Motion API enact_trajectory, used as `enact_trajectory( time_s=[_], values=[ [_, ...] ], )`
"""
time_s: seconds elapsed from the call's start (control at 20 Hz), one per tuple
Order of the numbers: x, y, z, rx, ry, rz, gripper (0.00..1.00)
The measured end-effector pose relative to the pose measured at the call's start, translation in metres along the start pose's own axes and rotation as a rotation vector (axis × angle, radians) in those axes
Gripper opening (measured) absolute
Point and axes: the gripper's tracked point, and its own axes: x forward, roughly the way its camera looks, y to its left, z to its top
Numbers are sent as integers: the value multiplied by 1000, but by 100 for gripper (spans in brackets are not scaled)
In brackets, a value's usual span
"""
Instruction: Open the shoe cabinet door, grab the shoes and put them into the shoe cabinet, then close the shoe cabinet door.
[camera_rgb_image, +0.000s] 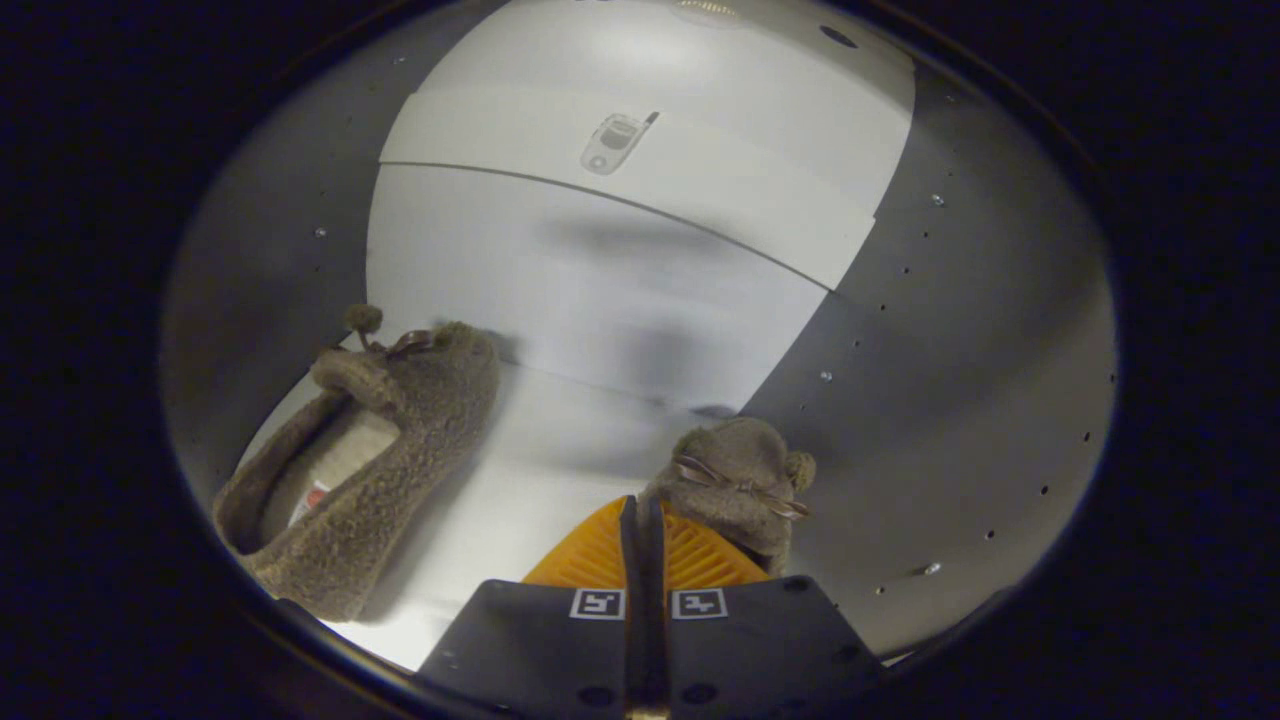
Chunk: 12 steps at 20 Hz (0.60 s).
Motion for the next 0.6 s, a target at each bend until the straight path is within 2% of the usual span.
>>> enact_trajectory(
  time_s=[0.15,0.35,0.4,0.5,0.6],
  values=[
    [-6,-3,4,13,-11,-31,5],
    [-26,0,6,72,-23,-21,27],
    [-33,2,7,73,-33,-14,27],
    [-49,3,12,77,-76,-16,37],
    [-70,2,23,104,-133,-24,37]
  ],
)
